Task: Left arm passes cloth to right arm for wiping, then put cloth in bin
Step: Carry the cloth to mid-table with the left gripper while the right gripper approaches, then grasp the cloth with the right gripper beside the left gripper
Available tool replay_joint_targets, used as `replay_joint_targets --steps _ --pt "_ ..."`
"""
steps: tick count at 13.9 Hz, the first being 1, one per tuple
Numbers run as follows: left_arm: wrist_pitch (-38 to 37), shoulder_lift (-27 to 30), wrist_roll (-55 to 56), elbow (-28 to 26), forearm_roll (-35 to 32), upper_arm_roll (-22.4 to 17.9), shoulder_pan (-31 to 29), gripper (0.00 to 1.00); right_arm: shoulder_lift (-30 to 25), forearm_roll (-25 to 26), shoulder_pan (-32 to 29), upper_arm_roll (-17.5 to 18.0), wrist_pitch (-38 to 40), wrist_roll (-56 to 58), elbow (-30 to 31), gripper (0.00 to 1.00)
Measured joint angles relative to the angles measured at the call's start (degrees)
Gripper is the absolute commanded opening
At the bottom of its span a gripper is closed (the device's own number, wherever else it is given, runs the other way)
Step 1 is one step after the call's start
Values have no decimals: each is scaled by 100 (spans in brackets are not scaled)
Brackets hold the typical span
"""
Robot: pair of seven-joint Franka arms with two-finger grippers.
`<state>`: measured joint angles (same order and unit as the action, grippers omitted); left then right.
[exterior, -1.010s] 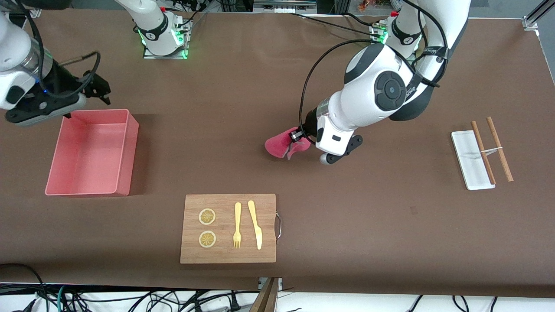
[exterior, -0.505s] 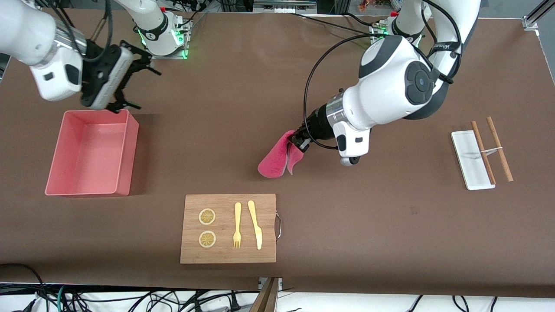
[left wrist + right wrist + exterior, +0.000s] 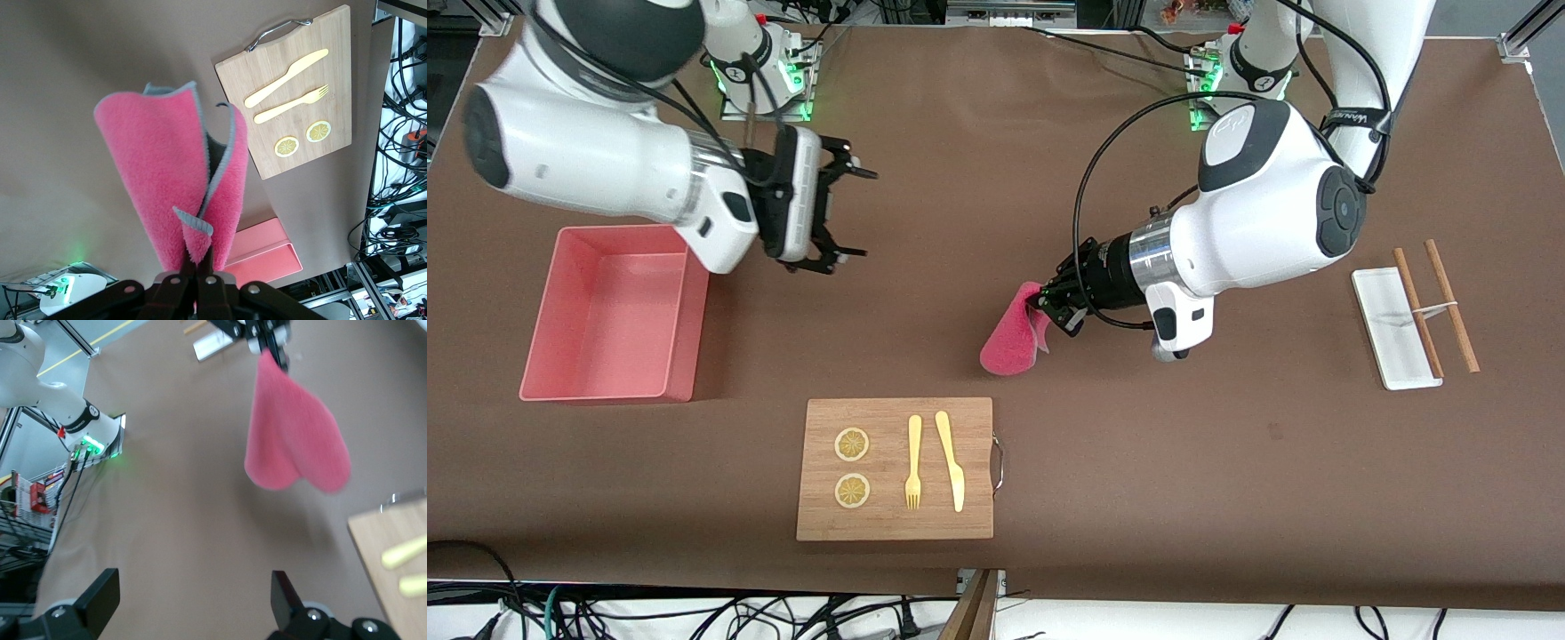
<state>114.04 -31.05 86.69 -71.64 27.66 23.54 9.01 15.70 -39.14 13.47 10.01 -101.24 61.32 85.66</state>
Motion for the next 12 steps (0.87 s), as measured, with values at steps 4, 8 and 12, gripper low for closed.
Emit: replay_joint_targets --steps 4,8,12 --pt "0 -12 29 12 0 -1 -37 0 446 -141 56 421 -947 834 100 100" --pt "0 -16 35 19 0 -1 -47 0 1022 -556 146 443 -1620 1850 131 100" --pt "0 -17 35 23 0 -1 -69 0 1545 -575 423 454 -2564 2320 43 100"
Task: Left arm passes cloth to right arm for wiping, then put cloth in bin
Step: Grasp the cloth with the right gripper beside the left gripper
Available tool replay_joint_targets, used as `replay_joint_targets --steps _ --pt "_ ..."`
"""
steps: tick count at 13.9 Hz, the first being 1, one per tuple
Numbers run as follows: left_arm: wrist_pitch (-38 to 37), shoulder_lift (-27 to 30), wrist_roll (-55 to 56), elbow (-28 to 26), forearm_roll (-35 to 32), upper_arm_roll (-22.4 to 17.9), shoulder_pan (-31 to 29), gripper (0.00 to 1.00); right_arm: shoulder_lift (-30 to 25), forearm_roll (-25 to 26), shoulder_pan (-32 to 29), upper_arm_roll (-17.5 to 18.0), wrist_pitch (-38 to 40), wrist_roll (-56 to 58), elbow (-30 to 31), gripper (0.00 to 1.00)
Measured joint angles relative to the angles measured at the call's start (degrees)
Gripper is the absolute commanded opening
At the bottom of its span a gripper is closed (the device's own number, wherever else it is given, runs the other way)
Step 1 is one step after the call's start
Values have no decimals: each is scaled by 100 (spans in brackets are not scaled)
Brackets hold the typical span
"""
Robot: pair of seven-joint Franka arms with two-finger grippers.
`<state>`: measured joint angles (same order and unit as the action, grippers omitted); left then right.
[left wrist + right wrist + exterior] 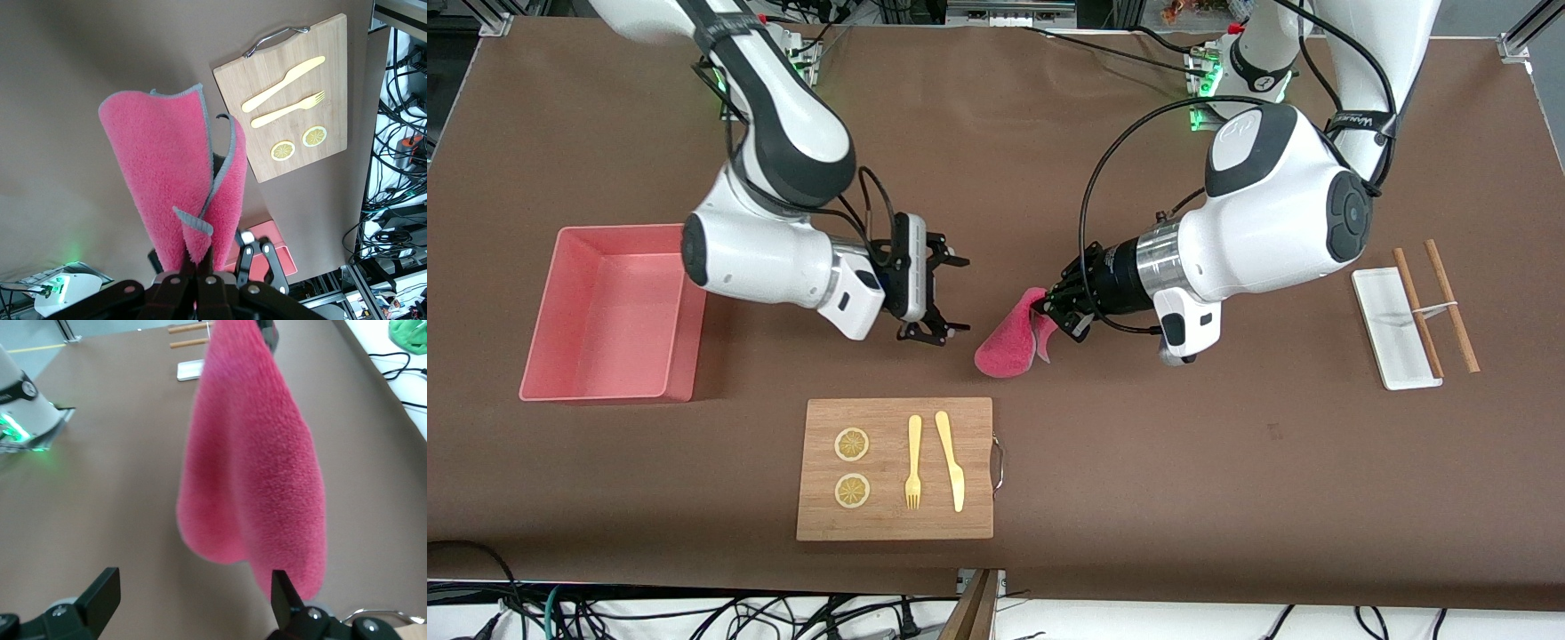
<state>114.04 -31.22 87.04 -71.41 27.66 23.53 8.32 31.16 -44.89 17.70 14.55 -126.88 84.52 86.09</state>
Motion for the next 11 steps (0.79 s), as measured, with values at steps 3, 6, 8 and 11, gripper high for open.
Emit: replay_joint_targets --steps 3,6,8,11 --pt "-1 -1 0 0 0 0 -6 0 407 0 143 -4 -414 96 -444 100" --pt "-2 -1 0 1 0 0 -21 0 669 1 182 -48 -549 137 -875 100" --pt "-2 -1 0 1 0 0 -31 0 785 1 188 -63 -778 178 -986 100" --pt "-2 -1 0 1 0 0 -44 0 947 1 340 -61 -1115 186 -1019 100"
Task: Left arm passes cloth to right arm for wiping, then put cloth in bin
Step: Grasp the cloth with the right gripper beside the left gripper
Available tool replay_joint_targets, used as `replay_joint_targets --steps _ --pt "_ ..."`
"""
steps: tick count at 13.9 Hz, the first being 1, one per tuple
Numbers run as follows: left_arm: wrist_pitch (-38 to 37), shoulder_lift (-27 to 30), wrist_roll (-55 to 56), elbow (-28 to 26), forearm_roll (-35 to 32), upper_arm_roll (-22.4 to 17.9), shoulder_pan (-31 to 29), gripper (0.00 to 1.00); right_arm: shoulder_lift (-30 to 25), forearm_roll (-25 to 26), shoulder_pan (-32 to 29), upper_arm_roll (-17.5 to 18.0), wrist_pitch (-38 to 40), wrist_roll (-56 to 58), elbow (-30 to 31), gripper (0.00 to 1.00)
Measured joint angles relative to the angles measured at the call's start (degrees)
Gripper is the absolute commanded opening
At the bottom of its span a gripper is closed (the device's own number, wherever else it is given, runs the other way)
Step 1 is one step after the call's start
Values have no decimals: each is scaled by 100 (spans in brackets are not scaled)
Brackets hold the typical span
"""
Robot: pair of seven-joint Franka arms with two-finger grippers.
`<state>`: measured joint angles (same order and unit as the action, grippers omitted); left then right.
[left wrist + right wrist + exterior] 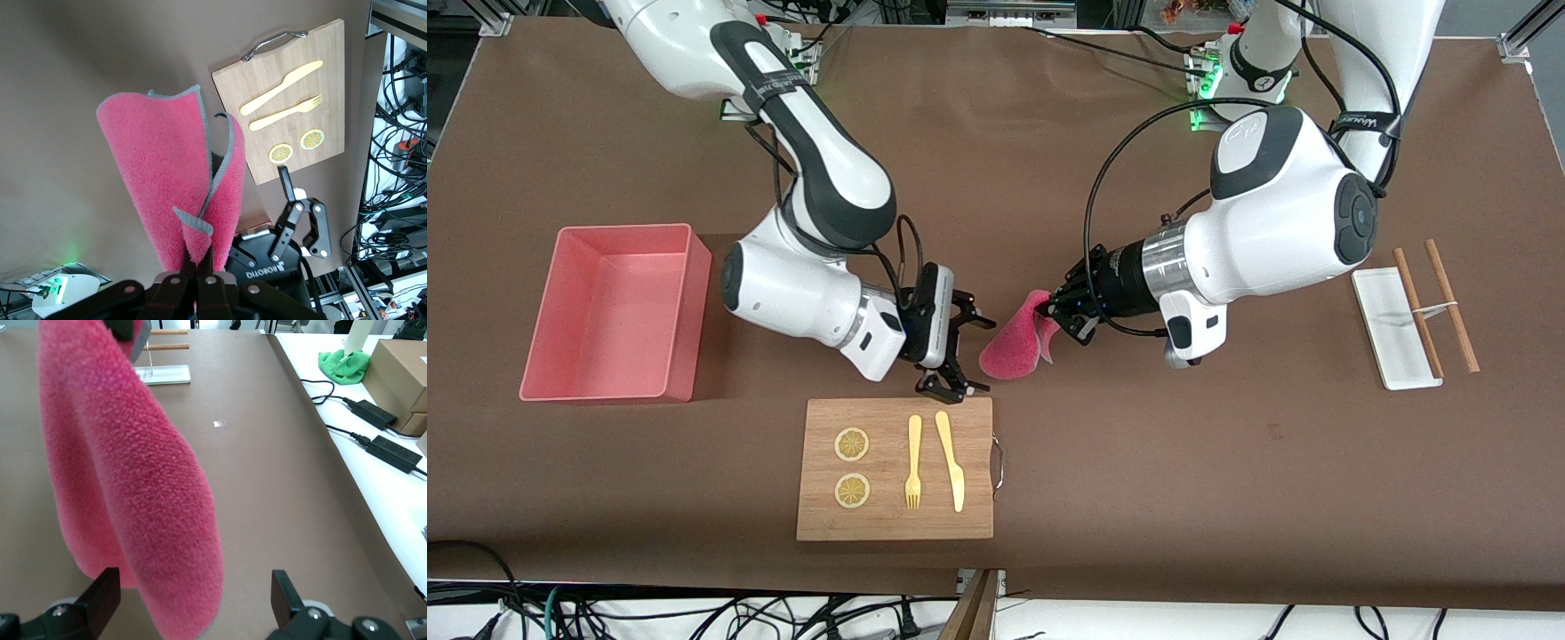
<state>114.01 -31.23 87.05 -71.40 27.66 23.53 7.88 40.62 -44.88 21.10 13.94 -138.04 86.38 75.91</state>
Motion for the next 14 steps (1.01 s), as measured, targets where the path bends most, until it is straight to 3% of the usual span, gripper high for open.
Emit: replay_joint_targets --steps 5,7,8,10,11,12,14 --pt "0 0 0 0 0 0 -15 0 165 -1 291 1 -340 -61 -15 97" --pt "0 0 0 1 0 0 -17 0 185 -3 304 0 -342 -162 -17 81" --pt "0 0 0 1 0 0 -18 0 188 -3 309 0 -341 -204 -18 68" --pt "0 0 0 1 0 0 -18 0 203 -4 376 1 -392 -289 -17 28" --pt "0 0 0 1 0 0 -18 0 215 -4 422 1 -462 -386 -17 14" --pt "0 0 0 2 0 0 -19 0 226 -4 462 1 -503 -493 -17 5" --pt "0 0 0 2 0 0 -19 0 243 -4 500 1 -536 -575 -17 0"
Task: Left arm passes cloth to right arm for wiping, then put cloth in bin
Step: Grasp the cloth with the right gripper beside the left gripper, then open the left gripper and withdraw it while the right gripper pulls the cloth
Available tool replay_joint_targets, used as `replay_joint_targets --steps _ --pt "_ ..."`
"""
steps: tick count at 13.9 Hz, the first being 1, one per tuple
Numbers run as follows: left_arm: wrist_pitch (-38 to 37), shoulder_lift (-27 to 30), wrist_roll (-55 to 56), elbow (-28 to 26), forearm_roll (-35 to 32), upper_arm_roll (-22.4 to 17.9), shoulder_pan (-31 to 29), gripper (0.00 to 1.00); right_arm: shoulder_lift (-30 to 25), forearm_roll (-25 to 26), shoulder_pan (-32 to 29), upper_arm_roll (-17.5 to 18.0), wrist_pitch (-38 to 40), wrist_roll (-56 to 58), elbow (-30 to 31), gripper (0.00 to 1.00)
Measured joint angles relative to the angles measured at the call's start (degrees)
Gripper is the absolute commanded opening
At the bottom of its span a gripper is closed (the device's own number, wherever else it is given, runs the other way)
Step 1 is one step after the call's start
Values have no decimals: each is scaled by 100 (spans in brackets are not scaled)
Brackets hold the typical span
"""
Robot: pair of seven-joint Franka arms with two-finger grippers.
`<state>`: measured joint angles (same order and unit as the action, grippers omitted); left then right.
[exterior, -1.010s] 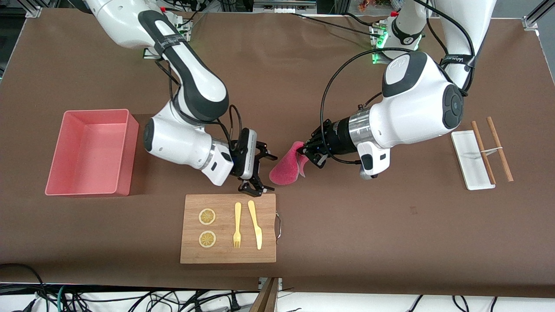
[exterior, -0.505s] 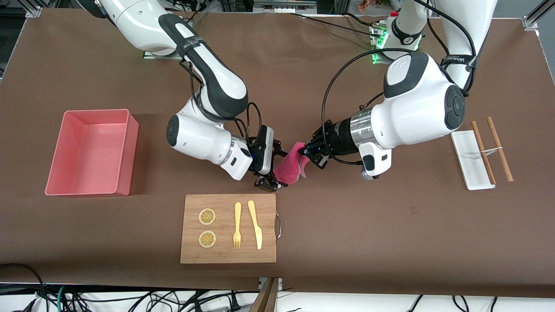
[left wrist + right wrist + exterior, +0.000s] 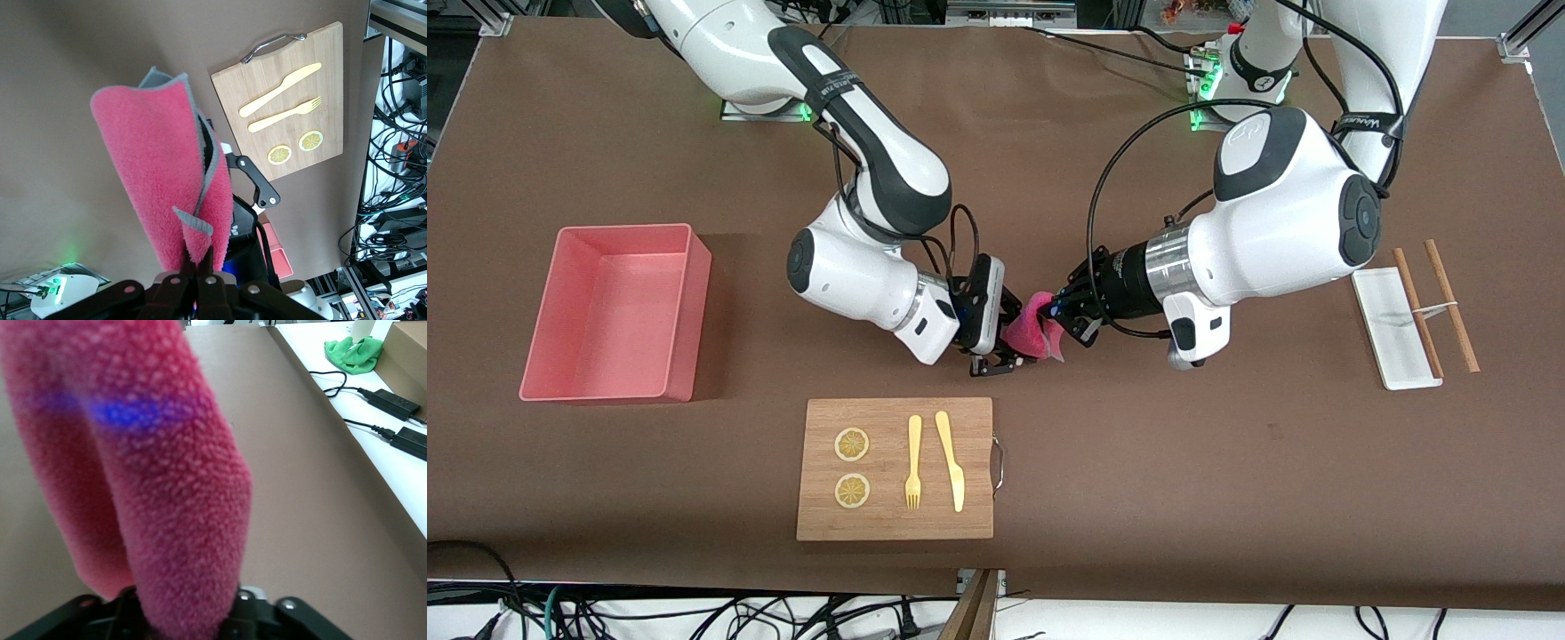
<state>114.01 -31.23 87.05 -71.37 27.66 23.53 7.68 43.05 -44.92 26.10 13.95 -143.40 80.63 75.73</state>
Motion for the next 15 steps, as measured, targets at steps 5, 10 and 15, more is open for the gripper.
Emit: replay_joint_targets --steps 5,10,15 --pt "0 0 0 1 0 0 -6 0 2 -2 -23 -41 -9 -19 -2 0" --pt "0 0 0 3 0 0 -22 100 0 -15 -41 -81 119 -488 -37 0" --pt "-8 0 0 38 0 0 -104 100 -87 -15 -48 -407 702 -656 -153 0"
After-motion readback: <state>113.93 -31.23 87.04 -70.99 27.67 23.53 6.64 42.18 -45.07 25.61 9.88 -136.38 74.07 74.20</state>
